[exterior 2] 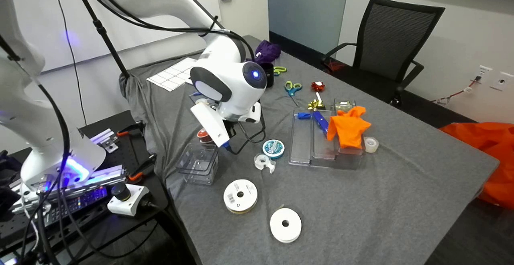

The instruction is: Put the orange circular object in the bottom compartment of the clear case on the left

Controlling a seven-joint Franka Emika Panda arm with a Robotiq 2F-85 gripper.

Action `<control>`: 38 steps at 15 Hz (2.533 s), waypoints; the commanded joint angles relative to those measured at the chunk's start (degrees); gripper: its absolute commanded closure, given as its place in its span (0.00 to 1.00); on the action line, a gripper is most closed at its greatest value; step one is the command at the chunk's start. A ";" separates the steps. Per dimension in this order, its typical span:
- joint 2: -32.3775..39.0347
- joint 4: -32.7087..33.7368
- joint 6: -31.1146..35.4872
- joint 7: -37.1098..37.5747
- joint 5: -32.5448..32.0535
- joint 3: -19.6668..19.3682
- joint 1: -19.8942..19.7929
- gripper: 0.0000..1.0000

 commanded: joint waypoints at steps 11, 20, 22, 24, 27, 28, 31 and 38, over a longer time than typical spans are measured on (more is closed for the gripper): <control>-11.74 -3.22 -16.93 1.19 8.44 -0.66 1.35 0.99; -8.57 0.23 -13.23 17.33 16.15 0.63 11.32 0.99; -6.45 1.44 -10.95 22.20 15.80 1.22 13.31 0.99; -4.01 2.89 -9.48 26.38 15.51 1.91 14.52 0.99; -0.17 5.51 -8.07 31.97 14.68 2.79 15.41 0.99; 0.91 6.22 -7.63 33.72 14.19 2.96 15.53 0.99; 3.37 8.02 -7.37 39.76 12.20 2.92 15.63 0.99; 5.23 11.07 -9.27 44.87 8.30 3.62 13.90 0.45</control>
